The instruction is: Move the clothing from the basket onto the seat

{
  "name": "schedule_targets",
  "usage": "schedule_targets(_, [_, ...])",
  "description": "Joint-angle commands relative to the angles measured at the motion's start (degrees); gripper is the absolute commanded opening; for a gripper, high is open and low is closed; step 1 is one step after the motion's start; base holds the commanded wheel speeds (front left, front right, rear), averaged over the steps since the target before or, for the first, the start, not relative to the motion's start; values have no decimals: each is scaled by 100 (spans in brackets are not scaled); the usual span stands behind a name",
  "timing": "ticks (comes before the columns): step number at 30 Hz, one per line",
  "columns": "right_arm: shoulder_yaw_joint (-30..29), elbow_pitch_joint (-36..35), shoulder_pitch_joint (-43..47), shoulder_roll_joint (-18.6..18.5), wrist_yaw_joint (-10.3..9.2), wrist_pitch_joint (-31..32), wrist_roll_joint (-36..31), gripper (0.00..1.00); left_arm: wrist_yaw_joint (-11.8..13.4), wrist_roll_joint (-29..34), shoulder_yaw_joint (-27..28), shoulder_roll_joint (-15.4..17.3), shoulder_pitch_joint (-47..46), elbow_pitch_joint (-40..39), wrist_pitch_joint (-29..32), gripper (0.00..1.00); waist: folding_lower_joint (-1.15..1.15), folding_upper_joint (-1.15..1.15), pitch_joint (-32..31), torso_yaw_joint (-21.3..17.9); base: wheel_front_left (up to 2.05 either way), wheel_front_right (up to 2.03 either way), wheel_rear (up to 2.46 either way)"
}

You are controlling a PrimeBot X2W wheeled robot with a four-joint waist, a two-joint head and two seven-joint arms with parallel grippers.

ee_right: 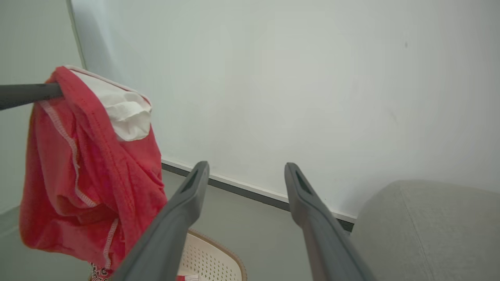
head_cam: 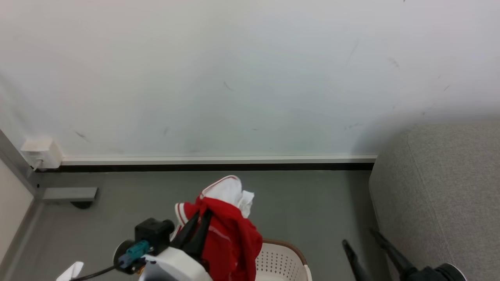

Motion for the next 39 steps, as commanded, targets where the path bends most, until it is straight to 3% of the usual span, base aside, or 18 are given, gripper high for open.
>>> schedule_targets(1, [190,-29,-128,-142,12,5,105,100,-15,52,-25,57,-94,-124,54,0,-1,0,0,-7,0,0,0])
schedule_targets(7, [1338,-75,-729,-633,9,5,553,100,-104,152,-320,-28,-276,-549,362,0,-1,0,16,-27,0,0,0])
schedule_targets(14, [2188,89,-1356,-769,9,29,839,100,-246,220,-732,-337,-517,-720,564,0,-1,0,29,-77,0,0,0])
schedule_targets(30, [2475,601,-1593,-640,9,3,956,100,-661,137,-1666,-730,-519,-1189,975,0,-1,0,-39,-204,0,0,0])
schedule_targets(31, [2426,601,-1590,-621,9,4,964,80,-669,111,-1694,-744,-512,-1223,988,0,-1,0,-30,-216,0,0,0])
schedule_targets(32, [2374,616,-1579,-607,9,3,954,37,-677,100,-1712,-746,-514,-1252,993,0,-1,0,-24,-227,0,0,0])
schedule_targets(33, [2374,620,-1571,-595,9,2,937,3,-676,79,-1727,-748,-509,-1279,1009,0,-1,0,-18,-237,0,0,0])
schedule_targets(37, [2264,615,-1499,-586,9,-2,1025,0,-641,60,-1707,-711,-508,-1296,985,0,-1,0,-27,-278,0,0,0])
schedule_targets(38, [2211,600,-1480,-594,9,-2,1031,0,-628,86,-1692,-694,-513,-1272,952,18,-1,0,-26,-294,0,0,0])
schedule_targets(39, [2152,580,-1464,-601,9,-3,1059,0,-606,72,-1668,-694,-503,-1249,921,42,-1,0,-15,-312,0,0,0])
